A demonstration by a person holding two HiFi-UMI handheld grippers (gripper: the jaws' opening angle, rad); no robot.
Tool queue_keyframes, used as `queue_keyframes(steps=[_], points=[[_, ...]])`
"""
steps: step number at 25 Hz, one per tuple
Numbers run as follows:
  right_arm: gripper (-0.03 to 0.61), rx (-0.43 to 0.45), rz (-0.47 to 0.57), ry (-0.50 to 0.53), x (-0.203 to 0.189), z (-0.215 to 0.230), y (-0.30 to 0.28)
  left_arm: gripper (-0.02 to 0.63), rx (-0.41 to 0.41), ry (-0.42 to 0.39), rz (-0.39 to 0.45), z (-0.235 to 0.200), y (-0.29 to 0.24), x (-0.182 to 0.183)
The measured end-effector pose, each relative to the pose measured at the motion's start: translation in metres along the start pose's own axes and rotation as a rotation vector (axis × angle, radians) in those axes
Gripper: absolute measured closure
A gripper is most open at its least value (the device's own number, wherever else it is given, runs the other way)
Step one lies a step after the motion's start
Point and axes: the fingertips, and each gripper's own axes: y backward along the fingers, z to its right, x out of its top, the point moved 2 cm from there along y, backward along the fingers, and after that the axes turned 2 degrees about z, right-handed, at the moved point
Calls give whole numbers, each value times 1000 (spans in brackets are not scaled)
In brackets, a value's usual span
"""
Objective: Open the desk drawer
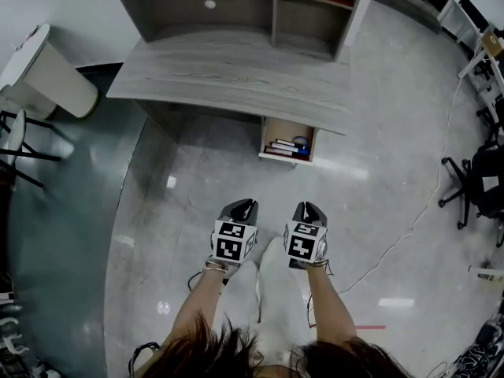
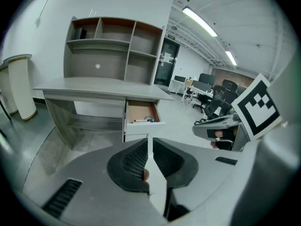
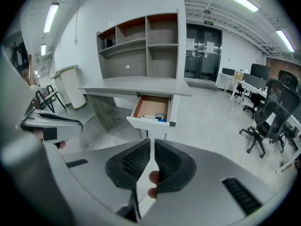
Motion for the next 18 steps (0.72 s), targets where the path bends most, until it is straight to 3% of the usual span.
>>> queue_keyframes(steps=[18], points=[[540, -36, 72, -19, 15, -4, 57, 581, -21, 8, 57, 20, 57, 18]])
